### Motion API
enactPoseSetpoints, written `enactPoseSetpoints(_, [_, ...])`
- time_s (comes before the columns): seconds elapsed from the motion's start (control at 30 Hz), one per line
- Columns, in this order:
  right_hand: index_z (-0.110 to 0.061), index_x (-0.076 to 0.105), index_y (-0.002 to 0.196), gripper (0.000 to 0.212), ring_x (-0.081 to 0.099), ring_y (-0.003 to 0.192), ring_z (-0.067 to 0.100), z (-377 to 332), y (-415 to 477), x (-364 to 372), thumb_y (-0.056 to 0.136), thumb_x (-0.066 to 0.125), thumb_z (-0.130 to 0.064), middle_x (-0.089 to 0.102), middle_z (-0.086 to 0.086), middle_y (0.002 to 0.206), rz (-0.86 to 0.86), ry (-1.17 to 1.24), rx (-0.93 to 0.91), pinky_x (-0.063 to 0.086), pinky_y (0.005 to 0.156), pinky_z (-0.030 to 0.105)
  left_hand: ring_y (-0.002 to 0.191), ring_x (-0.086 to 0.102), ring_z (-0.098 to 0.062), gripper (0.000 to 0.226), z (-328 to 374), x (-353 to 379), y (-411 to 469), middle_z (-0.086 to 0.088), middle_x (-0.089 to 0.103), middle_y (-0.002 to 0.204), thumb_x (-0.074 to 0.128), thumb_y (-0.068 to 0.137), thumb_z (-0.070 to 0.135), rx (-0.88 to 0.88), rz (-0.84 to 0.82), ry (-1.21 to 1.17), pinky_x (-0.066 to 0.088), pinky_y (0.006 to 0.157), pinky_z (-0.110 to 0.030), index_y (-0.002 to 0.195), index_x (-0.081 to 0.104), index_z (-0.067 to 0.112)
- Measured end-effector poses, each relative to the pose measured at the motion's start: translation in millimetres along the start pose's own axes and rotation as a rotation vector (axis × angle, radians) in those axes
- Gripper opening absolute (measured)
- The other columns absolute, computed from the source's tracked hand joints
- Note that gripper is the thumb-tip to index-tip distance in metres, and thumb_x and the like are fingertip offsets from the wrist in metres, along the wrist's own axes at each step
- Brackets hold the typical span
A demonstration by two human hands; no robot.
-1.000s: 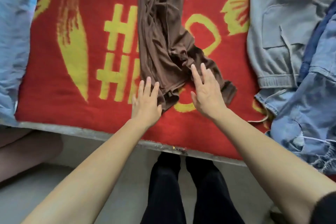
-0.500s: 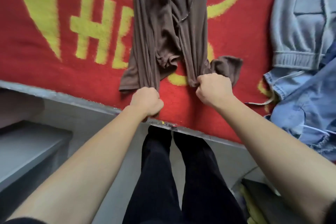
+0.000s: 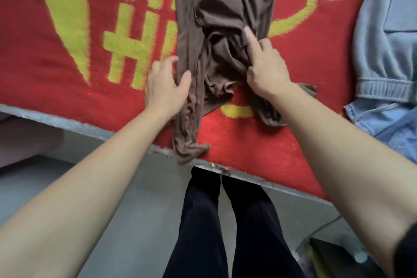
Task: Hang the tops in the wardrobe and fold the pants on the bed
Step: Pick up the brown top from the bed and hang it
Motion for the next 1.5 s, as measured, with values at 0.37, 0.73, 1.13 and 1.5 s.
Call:
enactPoseSetpoints(0.37, [-0.025, 0.077, 0.096, 0.041, 0.070, 0.094, 0.026, 32, -119, 85, 0.066, 0.063, -0.049, 0.075, 0.004, 0.094, -0.815, -0.123, 0.080, 0.058, 0.083, 0.035, 0.113, 0.057, -0.033, 0.084, 74, 58, 28, 0.003, 0.019, 0.159, 0.053, 0.086, 0.008, 0.180, -0.272, 0.229, 0.045, 0.089, -0.038, 0.153, 0.016, 0.042])
enactPoseSetpoints(0.73, [-0.011, 0.033, 0.150, 0.065, 0.036, 0.138, 0.035, 13, -25, -29, 0.095, 0.057, -0.034, 0.030, 0.015, 0.155, 0.187, 0.190, 0.028, 0.036, 0.108, 0.042, 0.109, 0.058, -0.040, 0.041, 21, 70, -27, -0.017, 0.065, 0.117, 0.032, 0.097, 0.037, -0.012, -0.317, 0.272, 0.044, 0.088, -0.042, 0.102, 0.066, 0.014])
enactPoseSetpoints(1.13, [-0.019, 0.053, 0.136, 0.044, 0.049, 0.110, 0.041, 32, -59, 31, 0.094, 0.056, -0.032, 0.057, 0.019, 0.116, -0.017, 0.017, -0.038, 0.043, 0.090, 0.047, 0.130, 0.047, -0.022, 0.060, 90, 49, 9, 0.000, 0.046, 0.147, 0.051, 0.098, 0.028, 0.109, -0.004, 0.011, 0.038, 0.100, -0.033, 0.151, 0.025, 0.023])
enactPoseSetpoints(1.5, [-0.033, 0.057, 0.135, 0.043, 0.055, 0.112, 0.036, 60, -124, 34, 0.094, 0.059, -0.024, 0.054, 0.012, 0.114, -0.045, 0.148, 0.115, 0.049, 0.093, 0.042, 0.122, 0.054, -0.033, 0.045, 59, 98, -52, -0.012, 0.058, 0.131, 0.056, 0.092, 0.029, -0.038, -0.249, 0.053, 0.042, 0.099, -0.037, 0.135, 0.054, 0.017])
Point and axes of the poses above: each hand's wrist, its own y-axis towards the middle knuckle, its own x-axis out of the palm, z = x × y, the point moved 10 cm from there along y, towards the middle knuckle
